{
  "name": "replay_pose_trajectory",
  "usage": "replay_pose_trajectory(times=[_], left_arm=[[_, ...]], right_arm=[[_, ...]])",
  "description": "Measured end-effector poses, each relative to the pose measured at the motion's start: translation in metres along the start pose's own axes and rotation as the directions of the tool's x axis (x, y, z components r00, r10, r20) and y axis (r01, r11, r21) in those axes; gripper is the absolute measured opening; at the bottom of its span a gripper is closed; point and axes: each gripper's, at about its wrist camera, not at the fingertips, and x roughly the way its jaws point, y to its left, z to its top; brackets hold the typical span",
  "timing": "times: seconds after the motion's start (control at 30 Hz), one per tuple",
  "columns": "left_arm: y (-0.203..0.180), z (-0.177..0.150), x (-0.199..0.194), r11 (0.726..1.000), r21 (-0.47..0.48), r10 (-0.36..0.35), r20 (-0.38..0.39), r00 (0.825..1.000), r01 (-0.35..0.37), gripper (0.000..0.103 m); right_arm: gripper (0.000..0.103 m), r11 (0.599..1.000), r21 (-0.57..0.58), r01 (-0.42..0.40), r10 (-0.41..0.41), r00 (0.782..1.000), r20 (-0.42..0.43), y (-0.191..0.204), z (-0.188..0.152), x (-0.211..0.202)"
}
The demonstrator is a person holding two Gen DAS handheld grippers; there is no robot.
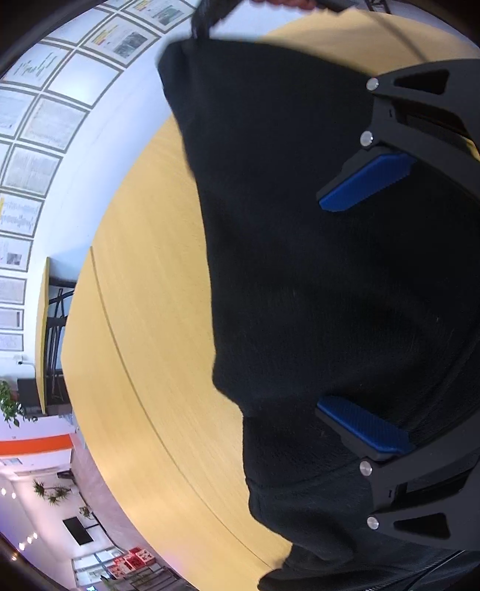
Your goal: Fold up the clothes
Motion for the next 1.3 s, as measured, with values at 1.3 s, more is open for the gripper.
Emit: replay_pose_trajectory(times=[1.3], left_arm=[[0.231,-0.409,-0.54,0.641,-0.709,0.569,0.181,0.802,-0.294,0.103]], right_arm=[[0.011,0.284,-0.676,-0.68,0.715,0.62,-0.324,0.446,-0.266,-0.263]])
